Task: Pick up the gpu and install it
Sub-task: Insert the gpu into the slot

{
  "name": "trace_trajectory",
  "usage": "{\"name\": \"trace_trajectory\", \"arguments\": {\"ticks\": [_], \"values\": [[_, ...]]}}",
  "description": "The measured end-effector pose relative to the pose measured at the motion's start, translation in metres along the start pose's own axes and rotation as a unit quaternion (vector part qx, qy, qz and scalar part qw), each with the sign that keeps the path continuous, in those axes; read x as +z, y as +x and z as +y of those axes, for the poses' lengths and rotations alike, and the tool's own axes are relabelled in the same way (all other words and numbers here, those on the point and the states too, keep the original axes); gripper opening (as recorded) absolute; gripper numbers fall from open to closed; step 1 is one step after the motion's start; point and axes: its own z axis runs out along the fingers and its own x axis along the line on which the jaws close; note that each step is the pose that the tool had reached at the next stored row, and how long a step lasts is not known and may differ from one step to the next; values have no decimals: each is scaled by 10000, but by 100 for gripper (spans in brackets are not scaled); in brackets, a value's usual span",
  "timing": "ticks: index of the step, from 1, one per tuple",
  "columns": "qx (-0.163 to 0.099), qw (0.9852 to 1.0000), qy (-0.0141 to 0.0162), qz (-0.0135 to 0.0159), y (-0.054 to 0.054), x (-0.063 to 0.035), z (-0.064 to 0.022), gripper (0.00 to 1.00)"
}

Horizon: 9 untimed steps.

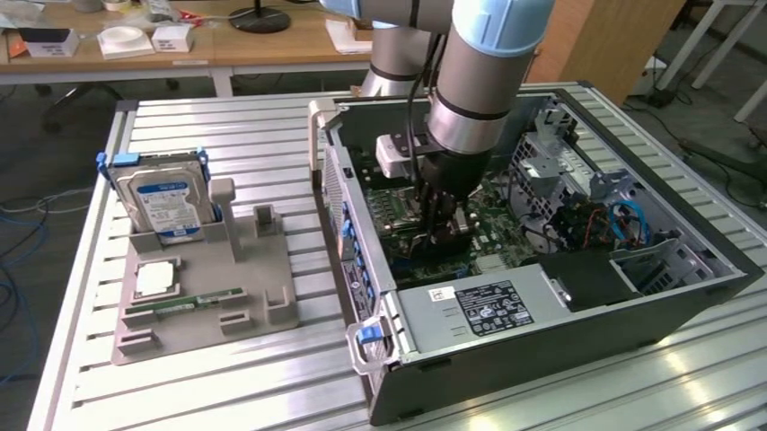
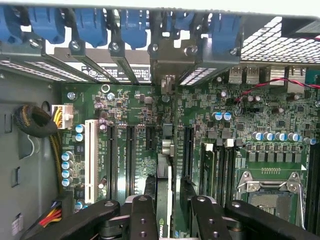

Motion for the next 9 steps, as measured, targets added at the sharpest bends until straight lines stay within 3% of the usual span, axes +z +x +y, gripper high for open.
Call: {"name": "trace_trajectory", "arguments": {"ticks": [9], "values": [[-1,10000,3,1,-3,-139,1,32]]}}
